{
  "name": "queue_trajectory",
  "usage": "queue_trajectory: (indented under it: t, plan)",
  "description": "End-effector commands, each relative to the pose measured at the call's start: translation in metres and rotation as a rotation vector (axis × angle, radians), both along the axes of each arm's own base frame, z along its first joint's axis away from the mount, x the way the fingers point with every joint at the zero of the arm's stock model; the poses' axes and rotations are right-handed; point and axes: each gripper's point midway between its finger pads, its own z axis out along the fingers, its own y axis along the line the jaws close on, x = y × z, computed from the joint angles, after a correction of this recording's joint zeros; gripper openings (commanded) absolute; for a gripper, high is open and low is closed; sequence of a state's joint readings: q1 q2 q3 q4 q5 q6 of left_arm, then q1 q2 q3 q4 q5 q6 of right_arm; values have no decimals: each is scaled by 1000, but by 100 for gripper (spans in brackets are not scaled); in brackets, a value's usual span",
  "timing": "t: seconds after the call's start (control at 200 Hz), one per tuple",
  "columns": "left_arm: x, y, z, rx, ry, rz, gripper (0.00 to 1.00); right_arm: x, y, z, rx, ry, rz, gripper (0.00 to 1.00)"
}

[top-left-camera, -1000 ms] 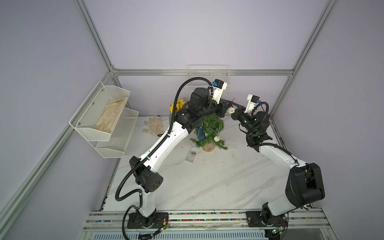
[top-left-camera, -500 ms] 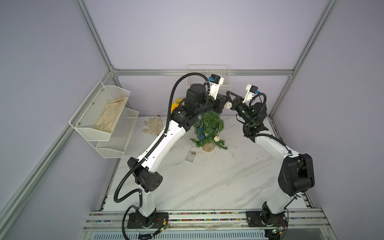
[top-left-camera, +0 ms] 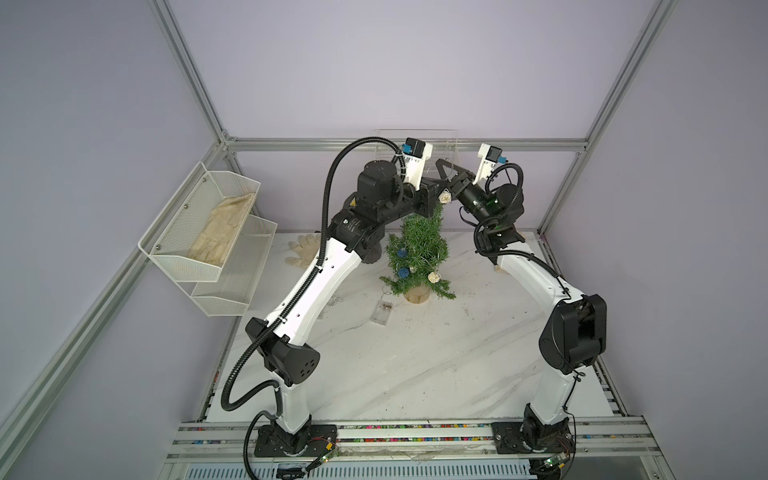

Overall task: Remove string lights from the small christmas tree
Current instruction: Remove the light string from the Christmas tree.

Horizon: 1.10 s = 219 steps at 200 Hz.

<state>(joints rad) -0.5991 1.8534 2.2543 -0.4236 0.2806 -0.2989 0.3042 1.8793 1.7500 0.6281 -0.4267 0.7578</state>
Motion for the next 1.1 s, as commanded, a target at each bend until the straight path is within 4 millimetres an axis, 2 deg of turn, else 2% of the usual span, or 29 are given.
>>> queue_trajectory:
  t: [0.0,0.185,0.425,0.55,0.735,0.85,1.09]
  plan:
    - [-16,28,36,-69,-72,27,0,-7,20,9,-25,-13,63,0]
    - [-15,47,30,-69,-64,61,0,-11,26,9,-55,-27,83,0]
    - [-8,72,5,-60,-29,86,0,-29,36,18,-93,-89,133,0]
    - [-5,74,-2,-48,-25,82,0,-28,35,17,-94,-87,119,0]
    - [17,79,-19,-28,-5,104,1,-20,36,9,-102,-66,113,0]
    - [31,74,-30,-15,-6,76,8,-19,37,6,-106,-61,110,0]
    - [62,60,-51,-11,-3,16,13,-19,38,3,-116,-63,115,0]
